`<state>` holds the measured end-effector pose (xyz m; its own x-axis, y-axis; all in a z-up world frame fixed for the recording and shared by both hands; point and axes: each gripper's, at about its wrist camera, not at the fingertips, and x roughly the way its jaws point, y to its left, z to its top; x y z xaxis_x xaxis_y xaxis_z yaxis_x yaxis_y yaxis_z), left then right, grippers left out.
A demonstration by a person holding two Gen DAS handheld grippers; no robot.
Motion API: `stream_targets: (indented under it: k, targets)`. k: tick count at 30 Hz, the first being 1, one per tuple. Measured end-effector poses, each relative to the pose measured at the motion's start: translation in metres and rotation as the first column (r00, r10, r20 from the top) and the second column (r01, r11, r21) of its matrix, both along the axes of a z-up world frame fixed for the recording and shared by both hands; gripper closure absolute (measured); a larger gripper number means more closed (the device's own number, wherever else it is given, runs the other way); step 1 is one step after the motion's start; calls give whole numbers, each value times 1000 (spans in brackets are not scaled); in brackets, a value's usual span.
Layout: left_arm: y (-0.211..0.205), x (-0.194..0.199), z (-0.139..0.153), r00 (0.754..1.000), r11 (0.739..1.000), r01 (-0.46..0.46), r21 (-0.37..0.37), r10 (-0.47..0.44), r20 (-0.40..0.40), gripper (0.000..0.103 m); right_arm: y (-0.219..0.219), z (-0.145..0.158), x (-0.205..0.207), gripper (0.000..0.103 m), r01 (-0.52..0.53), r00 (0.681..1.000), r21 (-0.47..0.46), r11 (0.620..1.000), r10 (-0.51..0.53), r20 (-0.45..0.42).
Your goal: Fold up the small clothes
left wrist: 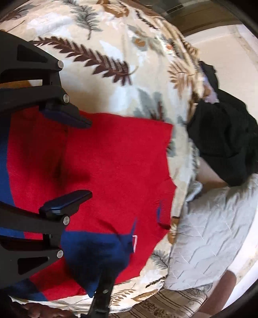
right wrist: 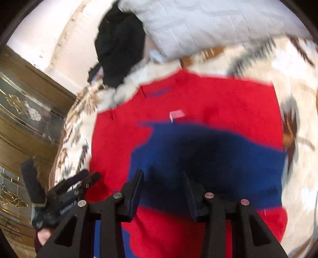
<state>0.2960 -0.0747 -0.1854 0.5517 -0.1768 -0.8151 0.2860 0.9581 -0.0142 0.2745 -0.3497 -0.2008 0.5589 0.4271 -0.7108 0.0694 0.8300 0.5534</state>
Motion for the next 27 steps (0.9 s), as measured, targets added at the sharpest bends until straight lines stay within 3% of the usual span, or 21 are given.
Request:
stream_targets:
  k: [2,8,9,13,22,27]
  targets:
    - [-3,2,-1,1000,1000,0,28,-1,19,39,4,4,6,56,2,999,0,1000,-2,34]
    - [-6,11,-14,999,994,-15,106,11,33,39,20,-14,43,55,-41,999,-79,996,41,-1]
    - [-6,12,-15,999,993,-18,118,13,40,39,19,-22,51,56,-46,999,-79,996,44,-30]
    - [-7,14,-16,998,990,-28,137,20,64,39,14,-24,65,56,-37,999,-75,996,36,-13]
    - [-4,8,-3,991,987,-51,150,31,131,39,7,-3,50,56,-28,999,-20,999,28,29]
    - [-5,7,-1,989,985,-54,164,31,144,39,14,-13,44,56,-47,998,-58,997,44,-42]
